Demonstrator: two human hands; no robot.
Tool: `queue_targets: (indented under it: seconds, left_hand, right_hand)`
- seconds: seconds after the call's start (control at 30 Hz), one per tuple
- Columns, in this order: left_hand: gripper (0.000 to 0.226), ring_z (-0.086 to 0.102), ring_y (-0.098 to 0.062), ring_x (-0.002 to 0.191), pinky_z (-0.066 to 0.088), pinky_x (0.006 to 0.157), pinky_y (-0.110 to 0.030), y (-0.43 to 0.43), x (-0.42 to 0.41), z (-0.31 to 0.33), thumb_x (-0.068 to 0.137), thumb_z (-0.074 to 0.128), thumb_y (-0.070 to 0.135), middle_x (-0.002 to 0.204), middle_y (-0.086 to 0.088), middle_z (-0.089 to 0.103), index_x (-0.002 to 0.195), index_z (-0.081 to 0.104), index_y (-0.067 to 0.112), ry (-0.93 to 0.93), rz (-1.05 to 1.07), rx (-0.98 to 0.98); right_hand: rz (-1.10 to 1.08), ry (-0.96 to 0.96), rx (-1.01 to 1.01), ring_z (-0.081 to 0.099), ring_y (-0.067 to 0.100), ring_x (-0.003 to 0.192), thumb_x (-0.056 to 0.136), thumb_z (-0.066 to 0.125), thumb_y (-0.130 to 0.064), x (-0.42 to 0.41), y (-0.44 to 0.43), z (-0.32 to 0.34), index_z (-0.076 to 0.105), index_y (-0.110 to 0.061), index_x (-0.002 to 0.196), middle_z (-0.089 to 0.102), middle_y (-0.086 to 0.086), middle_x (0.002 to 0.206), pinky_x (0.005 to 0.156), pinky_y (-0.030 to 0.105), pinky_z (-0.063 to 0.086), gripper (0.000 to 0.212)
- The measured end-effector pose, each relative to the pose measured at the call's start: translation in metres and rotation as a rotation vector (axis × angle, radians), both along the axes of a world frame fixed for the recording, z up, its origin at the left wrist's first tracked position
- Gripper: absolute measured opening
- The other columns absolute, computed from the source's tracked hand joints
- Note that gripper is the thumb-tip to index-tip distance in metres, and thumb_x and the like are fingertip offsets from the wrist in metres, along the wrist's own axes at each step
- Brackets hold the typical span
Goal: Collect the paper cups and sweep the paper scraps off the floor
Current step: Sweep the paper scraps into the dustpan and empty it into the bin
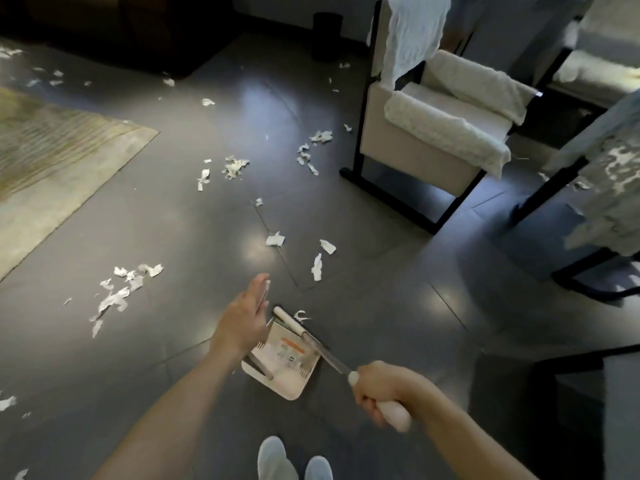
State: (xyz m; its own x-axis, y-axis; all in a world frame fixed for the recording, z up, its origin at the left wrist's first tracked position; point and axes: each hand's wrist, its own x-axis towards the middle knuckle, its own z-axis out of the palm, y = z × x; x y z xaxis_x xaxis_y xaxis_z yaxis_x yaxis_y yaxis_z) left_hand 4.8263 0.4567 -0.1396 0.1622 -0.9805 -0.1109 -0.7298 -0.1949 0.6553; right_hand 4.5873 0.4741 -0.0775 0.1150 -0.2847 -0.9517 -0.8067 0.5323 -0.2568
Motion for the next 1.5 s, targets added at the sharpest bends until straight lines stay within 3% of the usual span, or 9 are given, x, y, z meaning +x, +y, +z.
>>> queue_targets:
  seconds: [0.2,0.33,0.63,0.73,0.83,1.0,1.3,1.37,1.5]
  left_hand:
    - [0.046,0.063,-0.039,0.093,0.039,0.072,-0.032,-0.029,0.028,-0.004,0.094,0.054,0.015,0.105,-0.018,0.066,0.138,0.043,0.023,0.022,0.044,-0.003]
    - [0.044,0.064,-0.039,0.089,0.038,0.07,-0.031,-0.047,0.037,-0.002,0.094,0.053,0.014,0.099,-0.016,0.068,0.136,0.043,0.022,0.032,0.061,0.016]
    - [0.034,0.065,-0.02,0.097,0.048,0.079,-0.033,-0.06,0.048,0.01,0.095,0.053,0.021,0.107,0.004,0.067,0.125,0.045,0.036,0.108,0.189,0.025]
    - [0.04,0.062,-0.009,0.103,0.046,0.083,-0.023,-0.071,0.048,0.005,0.094,0.055,0.016,0.109,0.019,0.063,0.116,0.046,0.048,0.159,0.268,0.056]
    - [0.052,0.06,0.003,0.09,0.04,0.07,-0.001,-0.086,0.041,0.002,0.093,0.057,0.018,0.102,0.03,0.059,0.106,0.037,0.064,0.124,0.285,0.058]
    - [0.039,0.063,-0.023,0.106,0.047,0.087,-0.033,-0.109,0.037,-0.004,0.093,0.055,0.01,0.114,0.007,0.065,0.125,0.05,0.032,0.131,0.369,0.051]
    - [0.04,0.066,-0.028,0.095,0.047,0.076,-0.034,-0.111,0.029,-0.001,0.093,0.057,0.018,0.11,0.001,0.068,0.13,0.051,0.032,0.015,0.438,0.047]
    - [0.04,0.065,-0.03,0.098,0.05,0.079,-0.038,-0.112,0.031,0.0,0.093,0.055,0.02,0.113,-0.001,0.068,0.131,0.049,0.032,0.025,0.445,0.063]
    - [0.041,0.064,-0.031,0.1,0.047,0.078,-0.035,-0.115,0.035,0.0,0.095,0.052,0.023,0.116,-0.004,0.066,0.134,0.046,0.031,0.025,0.437,0.083]
  right_hand:
    - [-0.337,-0.107,0.079,0.039,0.005,0.033,0.084,0.048,0.003,-0.023,-0.046,0.038,0.053,0.0,0.122,0.045,0.0,0.044,0.034,0.013,0.032,0.038]
    - [-0.387,-0.128,0.013,0.041,0.005,0.034,0.085,0.048,0.003,-0.029,-0.085,0.043,0.05,0.001,0.126,0.047,0.0,0.044,0.035,0.013,0.032,0.042]
    - [-0.168,0.036,-0.316,0.045,0.014,0.039,0.087,0.044,0.002,-0.017,-0.232,-0.015,0.056,0.002,0.094,0.05,0.008,0.056,0.039,0.021,0.038,0.014]
    - [-0.072,0.083,-0.348,0.05,0.022,0.053,0.087,0.044,-0.001,-0.027,-0.271,-0.044,0.054,0.002,0.087,0.054,0.011,0.061,0.05,0.029,0.042,0.01]
    - [-0.063,0.073,-0.253,0.048,0.02,0.051,0.087,0.043,-0.002,-0.041,-0.296,-0.064,0.053,0.002,0.089,0.052,0.01,0.058,0.053,0.03,0.042,0.011]
    - [-0.071,0.044,-0.036,0.039,0.012,0.039,0.09,0.044,0.002,-0.041,-0.294,-0.069,0.046,-0.004,0.088,0.045,0.006,0.054,0.038,0.02,0.037,0.007]
    - [0.427,0.061,-0.054,0.051,0.013,0.051,0.083,0.043,-0.006,-0.034,-0.241,-0.043,0.045,-0.007,0.12,0.058,0.005,0.075,0.052,0.025,0.047,0.037]
    - [0.458,0.052,-0.005,0.05,0.012,0.051,0.081,0.047,-0.004,-0.023,-0.235,-0.032,0.052,-0.009,0.111,0.056,0.002,0.065,0.055,0.024,0.045,0.031]
    - [0.137,-0.054,0.232,0.034,0.006,0.03,0.087,0.037,0.006,0.0,-0.243,-0.007,0.046,-0.008,0.074,0.036,-0.001,0.037,0.035,0.014,0.033,0.021]
